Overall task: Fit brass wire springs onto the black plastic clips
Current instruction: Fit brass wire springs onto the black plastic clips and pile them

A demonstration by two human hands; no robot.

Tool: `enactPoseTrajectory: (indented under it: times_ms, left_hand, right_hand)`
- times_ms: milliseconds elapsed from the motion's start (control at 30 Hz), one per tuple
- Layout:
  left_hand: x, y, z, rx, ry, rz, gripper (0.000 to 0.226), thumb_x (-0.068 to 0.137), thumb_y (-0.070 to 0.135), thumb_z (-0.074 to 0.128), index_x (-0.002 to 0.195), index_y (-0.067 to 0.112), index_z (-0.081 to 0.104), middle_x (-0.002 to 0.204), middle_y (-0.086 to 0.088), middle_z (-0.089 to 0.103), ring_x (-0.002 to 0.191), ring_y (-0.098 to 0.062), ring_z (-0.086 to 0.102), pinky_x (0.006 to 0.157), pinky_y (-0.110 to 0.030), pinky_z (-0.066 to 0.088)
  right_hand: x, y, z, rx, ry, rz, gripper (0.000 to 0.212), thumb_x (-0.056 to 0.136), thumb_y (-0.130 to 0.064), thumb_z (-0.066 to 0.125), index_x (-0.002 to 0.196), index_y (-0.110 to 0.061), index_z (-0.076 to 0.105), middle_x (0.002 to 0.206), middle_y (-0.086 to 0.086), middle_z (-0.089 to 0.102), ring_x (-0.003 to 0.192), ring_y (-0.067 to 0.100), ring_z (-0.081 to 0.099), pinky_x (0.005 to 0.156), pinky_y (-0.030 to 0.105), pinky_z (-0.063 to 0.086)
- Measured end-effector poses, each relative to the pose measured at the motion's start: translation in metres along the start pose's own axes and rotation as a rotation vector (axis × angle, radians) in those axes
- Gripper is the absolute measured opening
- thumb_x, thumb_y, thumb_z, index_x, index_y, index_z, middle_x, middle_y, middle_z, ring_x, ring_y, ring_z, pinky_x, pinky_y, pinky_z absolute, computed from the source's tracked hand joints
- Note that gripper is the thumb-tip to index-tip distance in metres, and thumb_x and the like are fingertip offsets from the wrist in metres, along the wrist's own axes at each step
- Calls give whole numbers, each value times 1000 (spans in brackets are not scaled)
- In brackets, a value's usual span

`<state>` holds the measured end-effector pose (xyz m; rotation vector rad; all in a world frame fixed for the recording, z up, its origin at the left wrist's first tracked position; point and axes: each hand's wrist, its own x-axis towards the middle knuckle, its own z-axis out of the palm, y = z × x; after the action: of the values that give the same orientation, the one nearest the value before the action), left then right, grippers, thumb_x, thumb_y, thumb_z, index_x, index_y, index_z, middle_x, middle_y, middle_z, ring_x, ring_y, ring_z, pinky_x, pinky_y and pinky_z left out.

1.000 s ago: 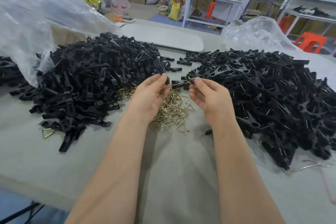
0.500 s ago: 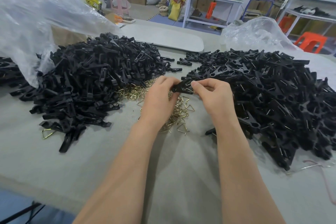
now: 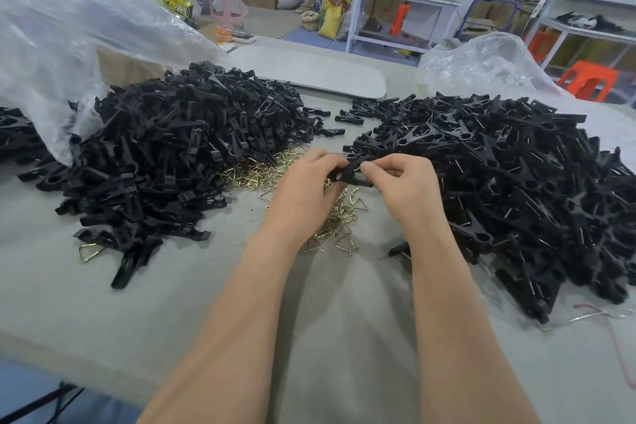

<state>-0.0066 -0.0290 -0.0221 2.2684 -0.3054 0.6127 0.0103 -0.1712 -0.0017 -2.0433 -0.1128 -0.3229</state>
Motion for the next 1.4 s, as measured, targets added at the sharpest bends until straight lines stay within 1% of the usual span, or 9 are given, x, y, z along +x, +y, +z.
enactPoseTrajectory:
  times_ms: [133,333,667,900,1033,1100,1167,1233,1400]
  left_hand:
    - [0,1,-8,-80,-97,-1,25,80,12,74,105,15,70,89,8,57,82,-11,58,82,-28,50]
    - [0,10,-16,-287,-130,23,29,76,12,77,89,33,62,80,19,60,77,10,55,78,-8,44]
    - [1,12,-15,-350,-126,23,23,79,17,75,99,25,68,96,7,65,93,-7,60,85,-19,44]
    - [1,0,-14,-268,-230,-116,25,82,26,72,105,29,66,99,11,66,94,-4,57,88,-18,42]
    - [0,-2,-7,-145,-286,-102,38,83,21,70,119,26,62,110,5,60,102,-9,53,78,-3,32]
    - [3,0,-7,-168,-155,-141,49,85,24,69,131,24,53,122,6,51,112,-8,50,89,-9,31]
    - [6,1,-11,-228,126,-248,48,89,29,63,133,22,48,128,8,45,109,-2,48,93,-14,36]
    - [8,0,-19,-396,477,-393,34,94,27,56,127,19,51,125,5,49,99,2,51,87,-9,42]
    - [11,-8,-29,-718,908,-644,15,100,19,40,108,21,52,123,-7,55,111,-18,56,99,-36,46]
  right_hand:
    - [1,4,-11,356,-237,255,16,82,-27,72,75,-13,67,59,-4,55,51,5,47,53,18,42]
    - [-4,4,-13,671,-741,535,71,61,-63,62,98,-2,62,70,10,70,57,14,66,52,21,54]
    - [-4,7,7,891,-538,442,32,65,-41,64,79,-12,64,55,-3,55,41,5,52,36,14,40]
    - [1,8,-3,577,-539,526,80,54,-78,57,88,-6,68,74,9,72,61,17,69,53,23,54]
    - [4,7,-5,322,-410,362,34,86,-32,68,87,2,66,75,12,63,56,13,54,51,19,47]
    - [9,1,-6,603,-115,327,27,88,-23,66,87,4,63,76,12,63,60,14,56,59,22,49]
    - [14,-9,-15,1220,146,346,48,87,-35,65,107,8,56,95,14,68,83,19,69,78,28,57]
    - [20,-14,-18,1400,189,310,74,84,-49,61,133,2,39,110,17,64,101,24,67,90,33,54]
    - [15,-33,49,213,-96,75,45,94,-18,53,138,-17,45,125,-1,59,98,3,60,86,19,52]
